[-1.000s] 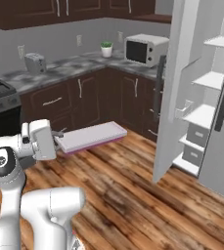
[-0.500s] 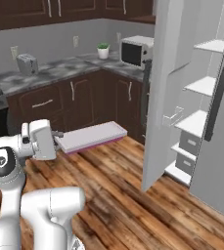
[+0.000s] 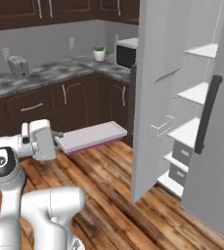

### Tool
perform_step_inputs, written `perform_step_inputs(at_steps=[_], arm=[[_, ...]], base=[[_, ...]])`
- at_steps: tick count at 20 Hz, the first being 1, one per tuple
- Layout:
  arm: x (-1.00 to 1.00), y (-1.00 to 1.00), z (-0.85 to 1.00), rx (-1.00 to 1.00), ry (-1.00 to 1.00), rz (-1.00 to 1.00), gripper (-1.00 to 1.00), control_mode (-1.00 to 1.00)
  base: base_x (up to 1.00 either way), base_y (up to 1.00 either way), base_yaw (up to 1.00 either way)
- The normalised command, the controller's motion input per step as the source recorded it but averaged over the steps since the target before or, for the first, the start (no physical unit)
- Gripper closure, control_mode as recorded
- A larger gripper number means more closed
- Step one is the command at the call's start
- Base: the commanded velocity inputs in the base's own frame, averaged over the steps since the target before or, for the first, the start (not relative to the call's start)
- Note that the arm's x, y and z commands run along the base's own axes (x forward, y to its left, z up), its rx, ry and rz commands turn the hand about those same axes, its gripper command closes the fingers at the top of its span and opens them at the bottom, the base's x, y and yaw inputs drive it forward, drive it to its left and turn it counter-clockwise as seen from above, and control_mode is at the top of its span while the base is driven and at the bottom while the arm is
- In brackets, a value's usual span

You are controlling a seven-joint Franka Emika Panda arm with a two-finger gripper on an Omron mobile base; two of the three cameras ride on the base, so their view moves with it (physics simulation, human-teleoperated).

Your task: The ice cube tray has been filled with water. Take the tray and place it in the freezer to make ice. Close the freezer door after placing the tray.

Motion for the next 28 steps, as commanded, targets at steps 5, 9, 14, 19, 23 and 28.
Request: perform_step_inputs(at_steps=[5, 9, 14, 19, 23, 28], arm=[[0.00, 0.00, 0.00, 0.00, 0.00, 0.00, 1.00, 1.00], [0.00, 0.00, 0.00, 0.00, 0.00, 0.00, 1.00, 1.00], [0.00, 0.00, 0.00, 0.00, 0.00, 0.00, 1.00, 1.00], [0.00, 0.00, 0.00, 0.00, 0.00, 0.00, 1.00, 1.00], [0.00, 0.00, 0.00, 0.00, 0.00, 0.00, 1.00, 1.00], [0.00, 0.00, 0.00, 0.00, 0.00, 0.00, 1.00, 1.00]], base=[[0.36, -0.63, 0.12], [0.30, -0.69, 0.10], [0.30, -0.65, 0.11], [0.32, -0.56, 0.11], [0.28, -0.61, 0.10], [0.23, -0.55, 0.05]])
